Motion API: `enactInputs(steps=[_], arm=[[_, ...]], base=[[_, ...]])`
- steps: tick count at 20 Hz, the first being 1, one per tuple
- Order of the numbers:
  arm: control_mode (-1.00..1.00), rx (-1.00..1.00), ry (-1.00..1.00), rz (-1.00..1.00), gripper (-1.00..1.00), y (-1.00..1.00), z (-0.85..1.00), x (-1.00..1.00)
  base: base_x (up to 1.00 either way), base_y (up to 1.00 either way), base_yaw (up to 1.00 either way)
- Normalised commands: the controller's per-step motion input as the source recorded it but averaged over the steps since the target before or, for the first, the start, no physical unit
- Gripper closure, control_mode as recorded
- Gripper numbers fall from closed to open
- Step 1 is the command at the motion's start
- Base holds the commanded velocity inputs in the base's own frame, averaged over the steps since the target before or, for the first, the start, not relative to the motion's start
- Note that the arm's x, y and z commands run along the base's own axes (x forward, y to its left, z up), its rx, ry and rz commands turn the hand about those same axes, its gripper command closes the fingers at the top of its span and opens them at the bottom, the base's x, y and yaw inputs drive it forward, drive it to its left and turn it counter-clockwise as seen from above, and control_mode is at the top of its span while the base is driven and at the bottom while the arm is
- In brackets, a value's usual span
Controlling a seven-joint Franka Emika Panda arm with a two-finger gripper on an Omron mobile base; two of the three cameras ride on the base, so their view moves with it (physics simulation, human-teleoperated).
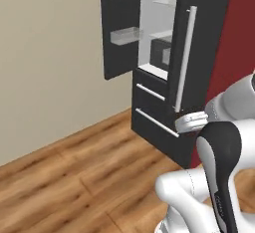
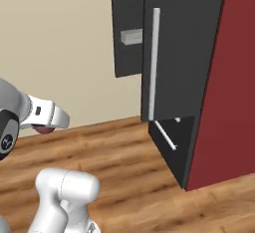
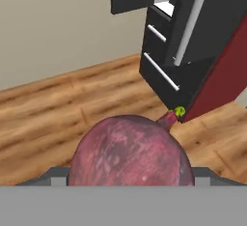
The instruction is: Place the liquor on the top shelf of the fridge to keep it out of children's reach, and place the onion and lime on lower shelves for easy access.
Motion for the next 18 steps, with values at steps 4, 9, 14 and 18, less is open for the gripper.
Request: enactInputs(steps=[4, 9, 14, 18], arm=[[1.00, 0.00, 0.00, 0.00, 1.00, 0.00, 0.00, 0.00], [1.00, 0.00, 0.00, 0.00, 1.00, 0.00, 0.00, 0.00], [1.00, 0.00, 0.00, 0.00, 1.00, 0.00, 0.00, 0.00], [1.00, 0.00, 0.00, 0.00, 1.00, 0.00, 0.00, 0.00]], base=[[0.50, 0.48, -0.47], [0.57, 0.56, -0.40], [0.57, 0.68, -0.36], [0.53, 0.72, -0.36]])
